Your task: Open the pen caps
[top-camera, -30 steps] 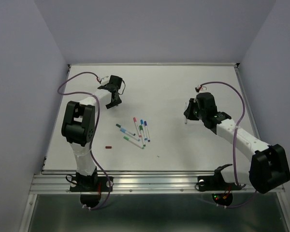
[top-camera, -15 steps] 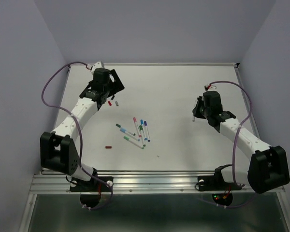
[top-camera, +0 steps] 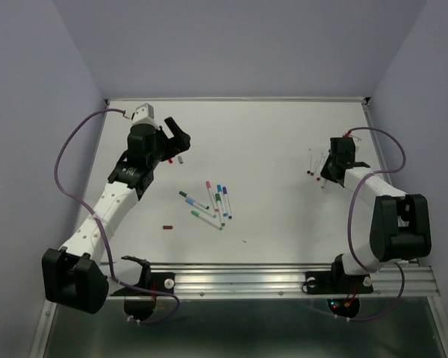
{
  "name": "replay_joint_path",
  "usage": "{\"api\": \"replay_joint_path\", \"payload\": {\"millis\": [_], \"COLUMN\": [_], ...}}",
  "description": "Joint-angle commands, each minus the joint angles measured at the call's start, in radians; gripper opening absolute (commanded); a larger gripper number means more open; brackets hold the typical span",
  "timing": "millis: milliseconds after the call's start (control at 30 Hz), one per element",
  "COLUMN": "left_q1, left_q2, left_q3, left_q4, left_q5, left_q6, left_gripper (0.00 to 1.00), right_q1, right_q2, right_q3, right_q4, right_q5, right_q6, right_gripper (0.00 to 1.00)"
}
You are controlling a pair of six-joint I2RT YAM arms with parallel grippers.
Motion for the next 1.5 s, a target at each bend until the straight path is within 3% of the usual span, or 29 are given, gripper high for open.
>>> {"api": "replay_joint_path", "payload": {"millis": [0, 300, 433, 467, 567, 633, 667, 733, 767, 867, 1067, 1267, 1467], "left_q1": [-0.001, -0.001, -0.001, -0.001, -0.001, -0.001, -0.001, -0.001, -0.001, -0.001, -0.001, -0.001, -0.001], "left_q2": [-0.005, 0.021, 0.009, 0.008, -0.005, -0.014, -0.02, -0.022, -0.02, -0.012, -0.008, -0.026, -0.034], "left_q3": [-0.018, -0.026, -0.03, -0.033, -0.038, -0.041, -0.046, -0.052, -0.056, -0.056, -0.058, -0.079, -0.095], "left_q4": [0.042, 0.066, 0.068, 0.068, 0.068, 0.066, 0.066, 0.066, 0.066, 0.057, 0.017, -0.018, -0.038], "left_q5": [0.039, 0.071, 0.071, 0.071, 0.073, 0.073, 0.073, 0.074, 0.074, 0.079, 0.08, 0.059, 0.05], "left_q6": [0.016, 0.01, 0.005, 0.004, 0.002, -0.001, -0.004, -0.007, -0.008, -0.011, -0.018, -0.028, -0.033], "left_gripper": [0.99, 0.99, 0.99, 0.99, 0.99, 0.99, 0.99, 0.99, 0.99, 0.99, 0.99, 0.99, 0.99], "right_q1": [-0.058, -0.079, -0.079, -0.079, -0.079, -0.079, -0.079, -0.079, -0.079, -0.022, 0.346, 0.683, 0.811], "right_q2": [0.032, 0.178, 0.201, 0.198, 0.174, 0.139, 0.125, 0.093, 0.05, -0.027, -0.113, -0.021, 0.163], "right_q3": [0.071, 0.146, 0.165, 0.165, 0.165, 0.166, 0.165, 0.162, 0.151, 0.12, 0.108, 0.175, 0.279], "right_q4": [0.021, 0.021, 0.02, 0.02, 0.014, -0.012, -0.022, -0.057, -0.063, -0.065, -0.114, -0.117, -0.126], "right_q5": [0.047, 0.041, 0.027, 0.026, 0.027, 0.03, 0.027, 0.009, -0.025, -0.08, -0.062, 0.001, 0.081], "right_q6": [-0.003, -0.006, 0.0, 0.0, 0.002, 0.002, 0.002, -0.01, -0.016, -0.026, -0.04, 0.002, 0.032], "right_gripper": [0.04, 0.08, 0.18, 0.3, 0.37, 0.57, 0.78, 0.96, 1.0, 1.0, 1.0, 1.0, 1.0]}}
